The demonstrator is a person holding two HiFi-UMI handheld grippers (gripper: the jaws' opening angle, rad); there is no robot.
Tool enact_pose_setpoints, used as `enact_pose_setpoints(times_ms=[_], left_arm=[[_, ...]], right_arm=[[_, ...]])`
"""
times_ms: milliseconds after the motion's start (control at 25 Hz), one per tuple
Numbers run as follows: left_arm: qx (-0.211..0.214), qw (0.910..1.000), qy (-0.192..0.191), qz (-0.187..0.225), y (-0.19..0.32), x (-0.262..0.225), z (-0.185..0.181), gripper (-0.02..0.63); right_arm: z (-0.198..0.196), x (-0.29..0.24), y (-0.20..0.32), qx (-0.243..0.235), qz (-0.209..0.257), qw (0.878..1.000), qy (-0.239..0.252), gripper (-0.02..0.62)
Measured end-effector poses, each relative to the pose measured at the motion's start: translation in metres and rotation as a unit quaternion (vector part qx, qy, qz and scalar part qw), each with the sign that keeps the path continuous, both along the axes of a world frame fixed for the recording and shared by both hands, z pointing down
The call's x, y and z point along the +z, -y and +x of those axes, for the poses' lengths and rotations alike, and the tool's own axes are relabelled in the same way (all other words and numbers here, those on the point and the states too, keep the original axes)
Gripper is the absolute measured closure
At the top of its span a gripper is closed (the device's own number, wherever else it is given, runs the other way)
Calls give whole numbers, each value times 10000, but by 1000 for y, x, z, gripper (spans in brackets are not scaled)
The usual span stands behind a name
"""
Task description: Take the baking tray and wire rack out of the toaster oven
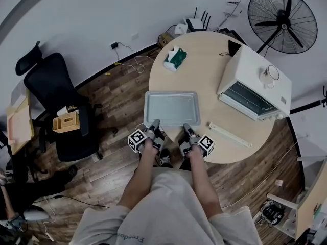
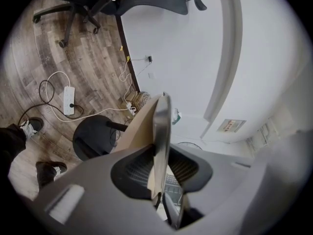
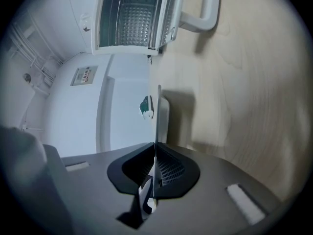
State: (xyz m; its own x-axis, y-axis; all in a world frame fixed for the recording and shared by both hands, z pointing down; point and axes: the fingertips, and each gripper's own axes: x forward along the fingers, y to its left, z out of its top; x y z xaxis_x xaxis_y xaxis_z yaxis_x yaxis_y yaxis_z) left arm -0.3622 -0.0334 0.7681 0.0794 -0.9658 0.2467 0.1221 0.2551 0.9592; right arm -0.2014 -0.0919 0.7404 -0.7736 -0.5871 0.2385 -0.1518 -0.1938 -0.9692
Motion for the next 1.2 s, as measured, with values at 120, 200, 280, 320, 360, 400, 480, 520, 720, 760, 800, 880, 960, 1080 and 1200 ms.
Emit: enact_pose_setpoints(times_ms=[120,200,280,320,360,400,480,520,720,760,800,880,960,1080,1200], left_arm=[[105,9999,-71,116,0,-2,3,465],[97,9998,-149,106,-3,0,3,465],[71,9997,-230,79,-6,2,3,465],[65,9996,-255,76,-8,3,2,465],[68,9996,-268,73,-10,3,2,465],[82,9996,-263,63,-13,4,1,465],[113,9997,-207,-5,-23,7,-2,465],[107,9998,-173,-63,-28,9,-5,465],[53,9998,-41,-176,-36,11,-15,526],[46,9998,-20,-200,-35,12,-15,526],[35,9997,-3,-234,-34,14,-16,526],[3,9996,9,-293,-32,18,-17,526],[-30,9995,-1,-317,-30,21,-18,525],[-44,9995,0,-309,-25,24,-17,525],[-100,9991,-21,-404,-24,30,-17,523]], right_arm=[[3,5,3,148,-25,9998,-137,580],[4,7,5,215,-12,9996,-199,580],[6,10,7,276,-19,9993,-268,580],[7,11,8,300,-30,9991,-299,580],[8,13,8,319,-45,9990,-324,580],[8,14,9,335,-61,9988,-345,580],[9,16,9,359,-91,9985,-399,580],[9,17,9,368,-97,9984,-429,580],[11,22,9,387,-154,9976,-551,578],[10,23,8,342,-168,9976,-571,578],[9,25,7,262,-196,9977,-595,578],[6,30,1,60,-308,9974,-650,577],[7,34,-6,-39,-424,9969,-660,569],[16,29,-9,-78,-302,9975,-638,569],[26,13,-3,-117,75,9975,-696,569]])
